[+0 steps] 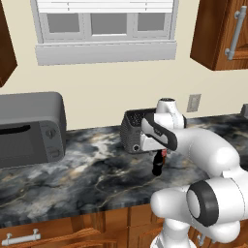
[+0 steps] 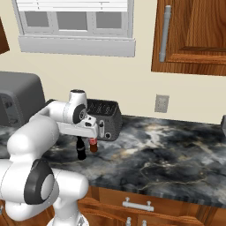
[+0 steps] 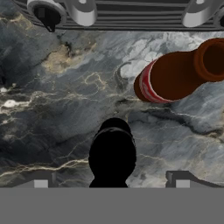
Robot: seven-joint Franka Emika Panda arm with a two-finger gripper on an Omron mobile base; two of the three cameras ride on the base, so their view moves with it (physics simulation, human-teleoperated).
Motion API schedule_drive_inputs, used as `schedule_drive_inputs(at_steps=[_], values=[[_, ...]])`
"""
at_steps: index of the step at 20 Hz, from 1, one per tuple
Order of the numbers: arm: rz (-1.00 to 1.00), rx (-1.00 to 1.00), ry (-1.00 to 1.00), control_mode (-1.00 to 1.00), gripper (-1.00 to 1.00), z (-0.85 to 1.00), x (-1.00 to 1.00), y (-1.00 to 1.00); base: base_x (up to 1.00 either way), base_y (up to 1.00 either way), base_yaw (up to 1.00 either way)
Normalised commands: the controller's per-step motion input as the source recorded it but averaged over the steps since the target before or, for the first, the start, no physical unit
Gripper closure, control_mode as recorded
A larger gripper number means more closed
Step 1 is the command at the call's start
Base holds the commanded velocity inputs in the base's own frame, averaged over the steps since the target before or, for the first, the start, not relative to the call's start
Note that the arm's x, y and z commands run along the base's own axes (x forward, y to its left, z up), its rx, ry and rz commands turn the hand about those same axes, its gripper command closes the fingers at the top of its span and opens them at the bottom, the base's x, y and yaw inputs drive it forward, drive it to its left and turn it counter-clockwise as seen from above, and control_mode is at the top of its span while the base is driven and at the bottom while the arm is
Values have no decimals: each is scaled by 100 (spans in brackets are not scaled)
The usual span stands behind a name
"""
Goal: Move the drinks to the dining counter.
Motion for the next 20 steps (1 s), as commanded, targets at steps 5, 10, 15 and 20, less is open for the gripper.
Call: schedule_drive_inputs(at_steps=[5, 10, 15, 20], values=[[0, 0, 0, -100, 100, 0, 0, 0, 0, 0, 0], [0, 0, 0, -100, 100, 0, 0, 0, 0, 0, 0], [0, 0, 0, -100, 100, 0, 0, 0, 0, 0, 0], [0, 0, 0, -100, 100, 7, 1, 0, 0, 0, 0]])
